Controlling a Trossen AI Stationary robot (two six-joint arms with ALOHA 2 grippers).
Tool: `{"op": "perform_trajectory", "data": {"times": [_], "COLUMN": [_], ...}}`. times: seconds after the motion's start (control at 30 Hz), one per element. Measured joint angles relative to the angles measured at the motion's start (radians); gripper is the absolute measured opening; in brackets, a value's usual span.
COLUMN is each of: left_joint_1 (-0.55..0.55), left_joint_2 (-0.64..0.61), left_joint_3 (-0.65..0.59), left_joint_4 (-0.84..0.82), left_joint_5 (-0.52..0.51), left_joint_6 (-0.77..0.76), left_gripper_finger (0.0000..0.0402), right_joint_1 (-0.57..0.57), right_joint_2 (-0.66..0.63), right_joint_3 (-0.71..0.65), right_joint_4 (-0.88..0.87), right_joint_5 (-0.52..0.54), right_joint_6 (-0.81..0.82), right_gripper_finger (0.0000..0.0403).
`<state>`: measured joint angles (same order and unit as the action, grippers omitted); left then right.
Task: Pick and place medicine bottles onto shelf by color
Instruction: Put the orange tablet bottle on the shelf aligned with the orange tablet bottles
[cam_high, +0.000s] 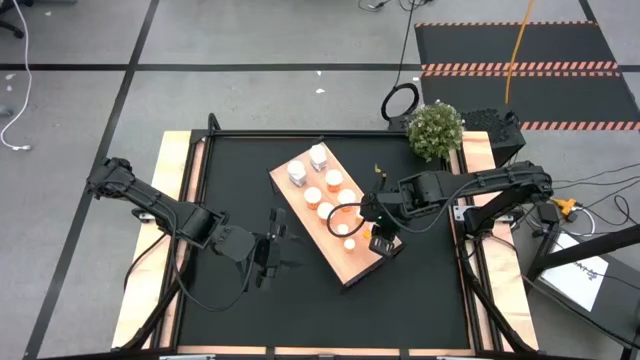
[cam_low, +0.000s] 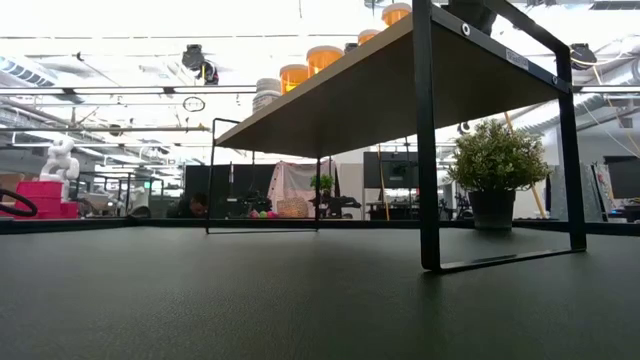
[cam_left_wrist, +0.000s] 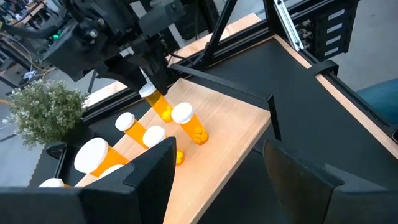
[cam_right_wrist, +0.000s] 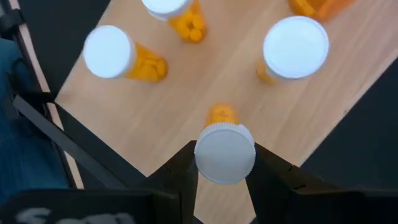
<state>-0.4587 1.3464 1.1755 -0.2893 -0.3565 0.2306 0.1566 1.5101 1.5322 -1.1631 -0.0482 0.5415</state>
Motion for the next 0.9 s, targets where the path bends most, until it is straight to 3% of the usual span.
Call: {"op": "perform_trajectory", "data": {"times": [0.9], "left_joint_1": [0.000], "left_joint_2": [0.000], "left_joint_3": [0.000], "left_joint_4": [0.000], "left_joint_5": [0.000], "left_joint_6": [-0.003], "left_gripper_finger": [0.0243], "right_joint_1": [0.002], "right_joint_2": [0.000], "right_joint_3": [0.000], "right_joint_4": [0.016], "right_joint_5": [0.050], "right_joint_6": [-0.031], "right_gripper_finger": [0.0144]}}
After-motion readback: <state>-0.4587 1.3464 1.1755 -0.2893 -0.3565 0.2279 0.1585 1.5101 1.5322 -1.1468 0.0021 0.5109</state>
